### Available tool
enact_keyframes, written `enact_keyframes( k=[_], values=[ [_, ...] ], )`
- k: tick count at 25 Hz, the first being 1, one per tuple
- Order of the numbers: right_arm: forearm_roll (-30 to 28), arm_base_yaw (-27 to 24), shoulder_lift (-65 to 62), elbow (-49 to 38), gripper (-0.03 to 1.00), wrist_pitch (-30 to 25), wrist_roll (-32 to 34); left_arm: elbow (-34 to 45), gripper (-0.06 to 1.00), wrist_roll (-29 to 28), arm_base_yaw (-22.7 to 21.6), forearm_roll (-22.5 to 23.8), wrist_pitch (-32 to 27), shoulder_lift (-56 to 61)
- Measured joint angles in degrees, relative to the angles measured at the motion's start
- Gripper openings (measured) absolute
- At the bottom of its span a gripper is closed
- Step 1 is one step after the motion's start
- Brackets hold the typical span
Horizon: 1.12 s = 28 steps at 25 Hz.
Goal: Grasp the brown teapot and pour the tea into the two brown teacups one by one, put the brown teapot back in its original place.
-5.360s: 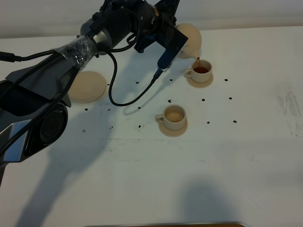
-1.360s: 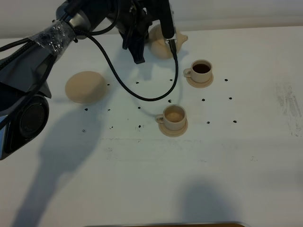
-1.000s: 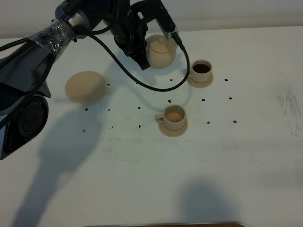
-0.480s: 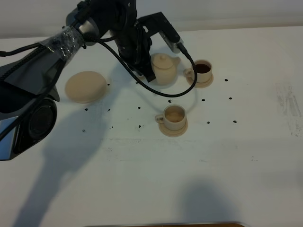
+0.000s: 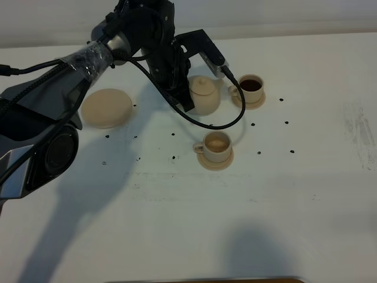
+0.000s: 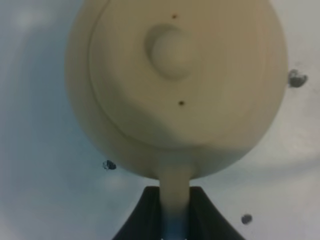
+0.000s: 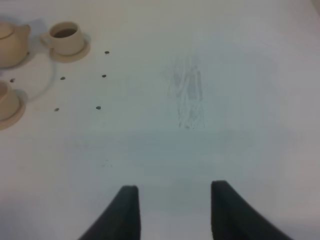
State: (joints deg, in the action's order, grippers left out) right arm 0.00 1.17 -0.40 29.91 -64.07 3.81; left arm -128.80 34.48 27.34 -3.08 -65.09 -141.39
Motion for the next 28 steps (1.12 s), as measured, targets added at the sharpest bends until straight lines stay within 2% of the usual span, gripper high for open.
enact_keyframes(
  k=[8,19,28],
  values=[
    [0.0,0.0,0.0,0.0,0.35,0.0,0.0,0.1,0.08,7.0,0.9,-0.1,-3.2,6.2],
    [0.0,0.0,0.0,0.0,0.35,0.0,0.0,0.1,0.08,7.5,2.8,0.4,-3.2,6.9],
    [0.0,0.0,0.0,0.0,0.35,0.0,0.0,1.3,0.08,7.5,2.7,1.4,-3.2,12.0]
  ],
)
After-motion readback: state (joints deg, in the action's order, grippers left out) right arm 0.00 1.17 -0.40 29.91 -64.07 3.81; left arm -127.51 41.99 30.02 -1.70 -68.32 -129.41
